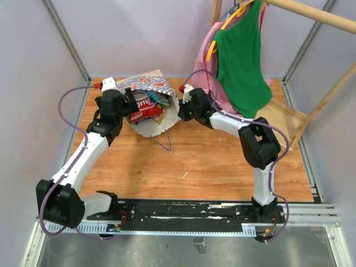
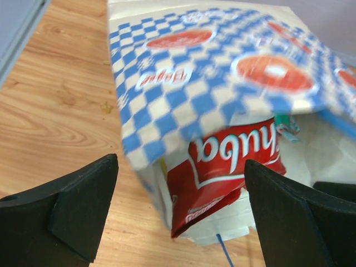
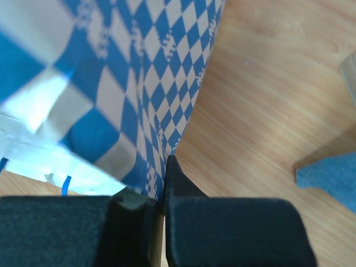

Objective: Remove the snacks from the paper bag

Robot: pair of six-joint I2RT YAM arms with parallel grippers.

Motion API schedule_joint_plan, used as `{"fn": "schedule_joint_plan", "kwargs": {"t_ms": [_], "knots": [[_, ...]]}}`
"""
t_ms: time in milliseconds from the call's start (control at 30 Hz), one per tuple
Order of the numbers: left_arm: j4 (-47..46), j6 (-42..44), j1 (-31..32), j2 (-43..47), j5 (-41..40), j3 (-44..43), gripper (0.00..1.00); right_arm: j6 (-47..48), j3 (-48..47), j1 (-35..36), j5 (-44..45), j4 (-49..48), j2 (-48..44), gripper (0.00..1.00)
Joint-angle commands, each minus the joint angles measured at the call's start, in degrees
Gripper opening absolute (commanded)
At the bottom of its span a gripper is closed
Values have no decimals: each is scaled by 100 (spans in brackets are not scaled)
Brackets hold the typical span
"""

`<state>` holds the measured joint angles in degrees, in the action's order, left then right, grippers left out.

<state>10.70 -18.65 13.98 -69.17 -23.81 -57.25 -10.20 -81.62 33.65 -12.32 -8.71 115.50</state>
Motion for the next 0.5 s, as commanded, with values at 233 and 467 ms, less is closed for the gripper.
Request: {"fn": "schedule_joint_plan", "kwargs": {"t_ms": [233, 467], "knots": [[-829, 2, 19, 523, 1145, 479, 100, -58, -327, -473, 265, 1388, 170, 17], [-1346, 255, 26, 438, 2072, 806, 100, 280, 106, -508, -3, 1531, -688, 84]]}}
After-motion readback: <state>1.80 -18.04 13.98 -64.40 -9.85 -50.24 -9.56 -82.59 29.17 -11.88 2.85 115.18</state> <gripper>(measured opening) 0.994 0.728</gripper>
